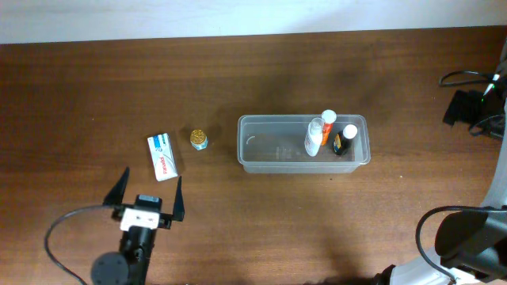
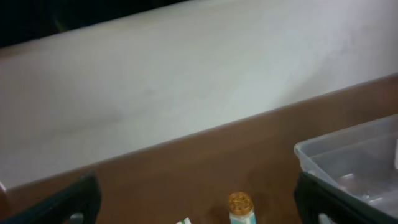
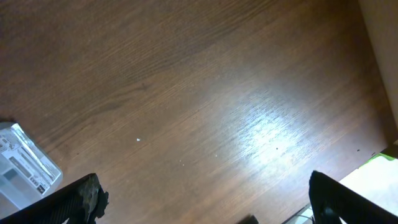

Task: Pack container
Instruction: 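Move the left gripper over the white Panadol box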

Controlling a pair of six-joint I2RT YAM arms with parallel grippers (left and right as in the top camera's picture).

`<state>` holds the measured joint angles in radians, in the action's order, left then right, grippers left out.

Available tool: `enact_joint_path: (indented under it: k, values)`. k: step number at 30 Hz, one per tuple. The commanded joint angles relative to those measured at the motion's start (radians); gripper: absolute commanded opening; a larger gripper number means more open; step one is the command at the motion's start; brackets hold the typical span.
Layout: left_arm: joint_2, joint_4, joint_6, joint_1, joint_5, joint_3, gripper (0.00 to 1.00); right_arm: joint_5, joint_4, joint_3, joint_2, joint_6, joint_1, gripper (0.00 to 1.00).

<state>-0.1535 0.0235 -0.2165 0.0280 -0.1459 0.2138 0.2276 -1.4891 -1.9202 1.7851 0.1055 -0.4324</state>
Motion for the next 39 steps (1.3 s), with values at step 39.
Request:
enact_joint_path:
  k: [39]
  values:
    - [-1.152, 0.344, 0.092, -0.073, -0.015, 0.715, 0.99, 0.009, 0.001, 0.006, -0.01, 0.007, 0.0, 0.98]
